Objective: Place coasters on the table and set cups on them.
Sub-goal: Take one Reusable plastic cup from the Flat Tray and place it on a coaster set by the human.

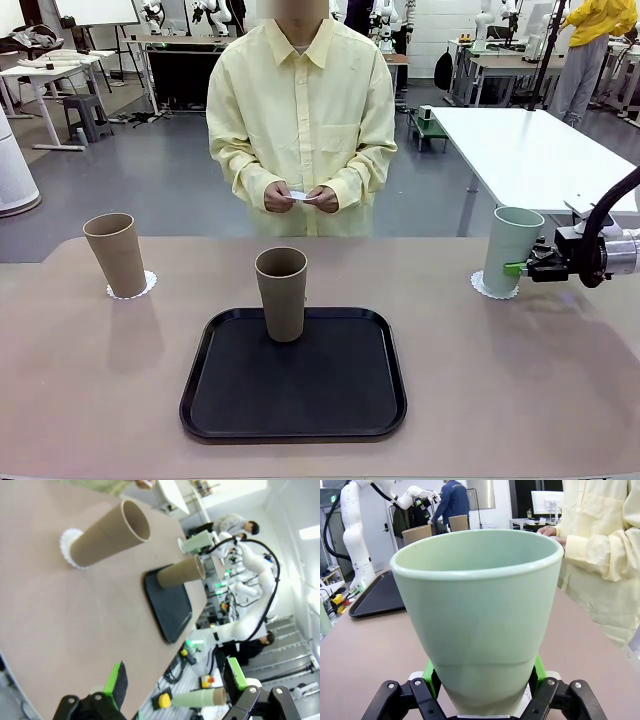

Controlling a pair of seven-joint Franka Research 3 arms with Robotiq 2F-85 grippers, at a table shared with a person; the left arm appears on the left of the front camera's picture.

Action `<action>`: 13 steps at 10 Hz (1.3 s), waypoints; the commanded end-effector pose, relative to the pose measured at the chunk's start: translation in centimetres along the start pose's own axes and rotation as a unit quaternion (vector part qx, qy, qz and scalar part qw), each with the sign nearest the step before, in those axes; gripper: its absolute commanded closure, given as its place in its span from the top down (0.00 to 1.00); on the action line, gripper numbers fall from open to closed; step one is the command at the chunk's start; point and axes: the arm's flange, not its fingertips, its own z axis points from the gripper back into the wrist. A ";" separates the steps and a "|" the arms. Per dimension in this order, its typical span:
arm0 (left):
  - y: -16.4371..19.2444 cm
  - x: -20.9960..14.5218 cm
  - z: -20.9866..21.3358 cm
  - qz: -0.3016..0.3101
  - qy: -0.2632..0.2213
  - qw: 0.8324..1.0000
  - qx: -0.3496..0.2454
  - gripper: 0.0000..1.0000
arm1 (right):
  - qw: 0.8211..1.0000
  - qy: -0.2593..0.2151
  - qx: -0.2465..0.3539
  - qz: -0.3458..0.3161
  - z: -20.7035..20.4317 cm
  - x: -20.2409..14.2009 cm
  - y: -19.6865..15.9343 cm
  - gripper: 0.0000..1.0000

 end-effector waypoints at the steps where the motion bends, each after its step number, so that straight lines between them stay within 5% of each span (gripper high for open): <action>1: -0.2 0.0 0.2 0.002 -0.002 1.000 0.000 1.00 | 1.000 -0.020 0.005 0.013 0.0 0.1 -0.9 0.82; 11: -0.2 0.0 0.2 0.002 -0.002 1.000 0.000 1.00 | 1.000 -0.020 0.009 0.002 -0.4 -1.2 -2.1 0.82; 12: -0.2 0.0 0.2 0.002 -0.002 1.000 0.000 1.00 | 1.000 -0.016 0.008 0.000 -0.4 -1.2 -2.1 1.00; 13: -0.2 0.0 0.2 0.002 -0.002 1.000 0.000 1.00 | 1.000 -0.011 0.008 0.001 -0.3 -1.1 -2.1 1.00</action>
